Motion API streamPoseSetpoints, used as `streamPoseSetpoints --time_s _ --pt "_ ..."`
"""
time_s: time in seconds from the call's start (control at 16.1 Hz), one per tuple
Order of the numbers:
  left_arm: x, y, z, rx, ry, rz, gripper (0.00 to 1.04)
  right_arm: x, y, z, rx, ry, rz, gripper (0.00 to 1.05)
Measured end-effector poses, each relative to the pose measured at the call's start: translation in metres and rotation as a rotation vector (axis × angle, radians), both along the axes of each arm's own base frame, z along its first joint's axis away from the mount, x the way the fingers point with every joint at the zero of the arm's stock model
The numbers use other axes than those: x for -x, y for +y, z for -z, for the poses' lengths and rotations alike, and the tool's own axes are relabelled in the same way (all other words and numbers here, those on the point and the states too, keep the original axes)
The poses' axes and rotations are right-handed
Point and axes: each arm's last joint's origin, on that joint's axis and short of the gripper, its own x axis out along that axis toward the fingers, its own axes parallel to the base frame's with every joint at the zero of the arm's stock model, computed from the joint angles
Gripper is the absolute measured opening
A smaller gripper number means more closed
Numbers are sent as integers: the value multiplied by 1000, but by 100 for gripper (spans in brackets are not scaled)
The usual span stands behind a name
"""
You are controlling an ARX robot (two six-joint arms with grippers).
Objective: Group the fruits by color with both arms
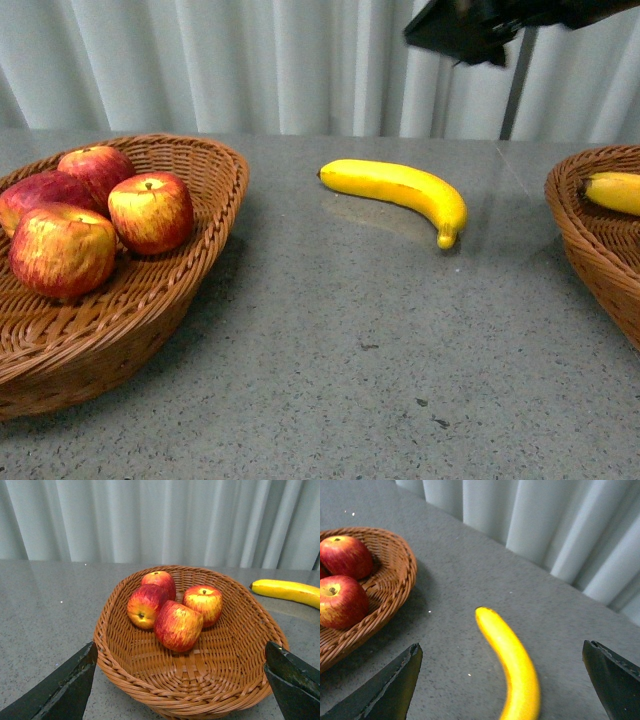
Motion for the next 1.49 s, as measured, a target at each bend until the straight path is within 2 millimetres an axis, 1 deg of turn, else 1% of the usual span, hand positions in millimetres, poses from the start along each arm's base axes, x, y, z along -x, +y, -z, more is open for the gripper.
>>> streamPoseSetpoints --time_s 0.06,0.12,0.19,0.31,0.56,0.68,0.87,1.12,1.24,1.49 --pt "0 0 0 0 0 0 98 -14 15 11 17 43 -16 98" --pt "0 0 0 0 0 0 98 -31 25 25 48 93 -12 98" --pt "0 0 0 0 0 0 98 -43 29 36 86 128 7 98" --pt "0 0 0 0 0 0 98 -47 30 41 104 142 13 98" --pt "0 0 0 0 0 0 98 -76 30 70 232 252 110 98" --pt "0 0 0 0 0 0 98 -83 32 78 255 287 122 98" --pt "0 0 0 0 0 0 98 -89 38 77 266 279 130 98" --pt "0 0 0 0 0 0 98 -92 55 97 322 333 131 98" --pt "0 0 0 0 0 0 98 -90 61 102 342 346 132 96" --pt "0 0 0 0 0 0 98 -90 61 102 350 341 134 49"
